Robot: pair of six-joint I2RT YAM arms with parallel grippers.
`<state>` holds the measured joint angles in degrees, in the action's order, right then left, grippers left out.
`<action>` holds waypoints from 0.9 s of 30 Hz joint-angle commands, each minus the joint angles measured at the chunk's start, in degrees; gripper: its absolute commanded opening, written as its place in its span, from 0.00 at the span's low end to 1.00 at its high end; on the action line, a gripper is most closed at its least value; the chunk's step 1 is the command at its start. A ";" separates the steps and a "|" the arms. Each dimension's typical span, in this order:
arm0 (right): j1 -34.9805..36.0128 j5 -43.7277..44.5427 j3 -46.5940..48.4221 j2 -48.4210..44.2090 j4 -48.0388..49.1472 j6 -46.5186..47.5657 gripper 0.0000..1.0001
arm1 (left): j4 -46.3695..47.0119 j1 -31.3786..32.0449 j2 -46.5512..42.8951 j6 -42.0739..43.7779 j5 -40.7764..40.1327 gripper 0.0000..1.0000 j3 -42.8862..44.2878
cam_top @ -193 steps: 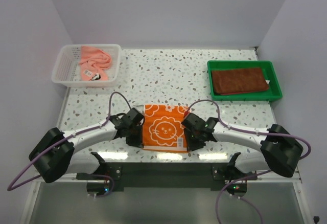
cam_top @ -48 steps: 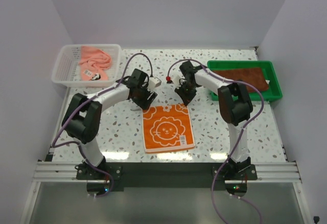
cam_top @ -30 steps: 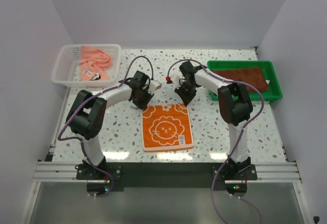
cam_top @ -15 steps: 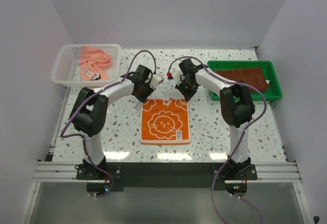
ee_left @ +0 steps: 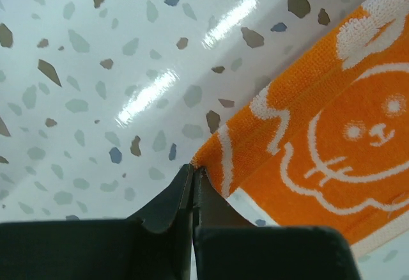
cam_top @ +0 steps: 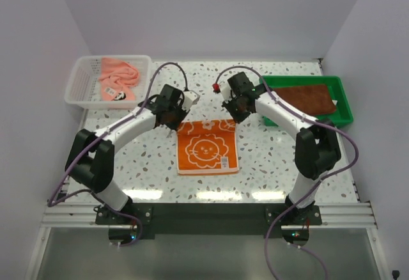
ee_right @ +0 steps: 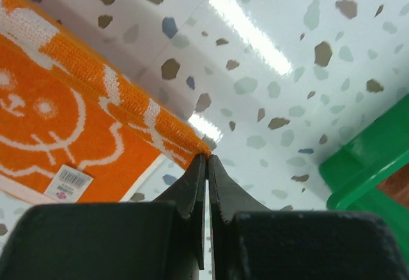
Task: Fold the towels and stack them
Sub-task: Fold the towel
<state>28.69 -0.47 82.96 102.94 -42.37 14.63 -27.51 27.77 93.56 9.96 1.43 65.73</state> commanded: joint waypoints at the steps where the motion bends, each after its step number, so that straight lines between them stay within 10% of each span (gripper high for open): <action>1: 0.67 5.74 -2.97 -5.27 -4.21 -6.44 0.00 | -4.04 1.93 -3.90 -5.90 -4.16 0.00 -2.71; 27: 8.67 1.35 -22.14 -16.10 -5.88 -23.69 0.00 | -15.03 8.79 -14.10 -29.38 1.47 0.00 -14.58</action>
<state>37.36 -0.30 61.34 89.69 -46.33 -8.05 -37.80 36.73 80.25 -17.26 4.60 52.34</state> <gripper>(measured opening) 0.014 0.029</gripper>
